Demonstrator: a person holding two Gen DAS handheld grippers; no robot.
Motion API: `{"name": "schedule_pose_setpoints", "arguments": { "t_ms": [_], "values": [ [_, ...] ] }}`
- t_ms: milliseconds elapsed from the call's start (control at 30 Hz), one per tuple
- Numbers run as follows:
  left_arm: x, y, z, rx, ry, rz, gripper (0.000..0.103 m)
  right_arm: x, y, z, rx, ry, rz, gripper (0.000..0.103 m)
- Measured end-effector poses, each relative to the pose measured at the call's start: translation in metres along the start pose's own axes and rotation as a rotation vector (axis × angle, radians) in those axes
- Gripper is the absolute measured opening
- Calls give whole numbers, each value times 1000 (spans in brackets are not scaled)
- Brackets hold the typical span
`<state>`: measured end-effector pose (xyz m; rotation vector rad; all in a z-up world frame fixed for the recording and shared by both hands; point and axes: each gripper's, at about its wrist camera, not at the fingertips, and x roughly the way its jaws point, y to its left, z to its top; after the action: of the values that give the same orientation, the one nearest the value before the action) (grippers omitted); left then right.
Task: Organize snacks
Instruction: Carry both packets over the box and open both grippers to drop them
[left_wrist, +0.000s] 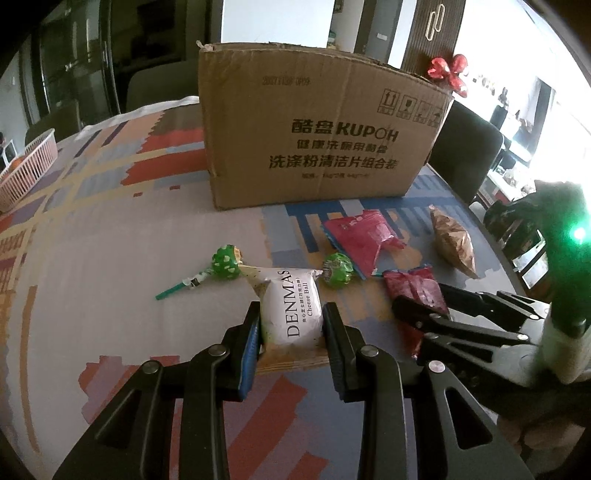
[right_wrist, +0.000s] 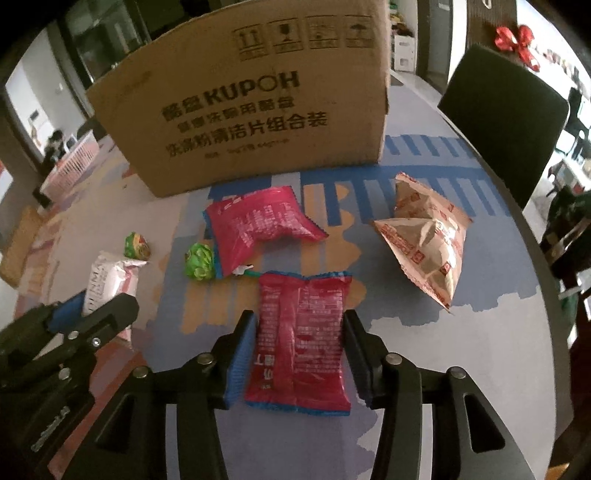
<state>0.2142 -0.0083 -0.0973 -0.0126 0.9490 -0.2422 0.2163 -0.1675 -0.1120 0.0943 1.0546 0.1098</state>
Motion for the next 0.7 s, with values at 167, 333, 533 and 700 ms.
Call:
{"name": "schedule_pose_setpoints", "arguments": {
  "t_ms": [167, 333, 533, 700],
  "values": [
    [-5, -1, 0, -3, -11, 1, 33, 3, 7, -1, -34, -12, -28, 42],
    [-17, -1, 3, -11, -40, -6, 33, -9, 3, 0, -21, -32, -5, 41],
    [-42, 0, 15, -20, -106, -8, 33, -39, 6, 6, -35, -91, 41, 41],
    [-65, -2, 33, -7, -182, -1, 33, -67, 14, 19, -70, -161, 63, 41]
  ]
}}
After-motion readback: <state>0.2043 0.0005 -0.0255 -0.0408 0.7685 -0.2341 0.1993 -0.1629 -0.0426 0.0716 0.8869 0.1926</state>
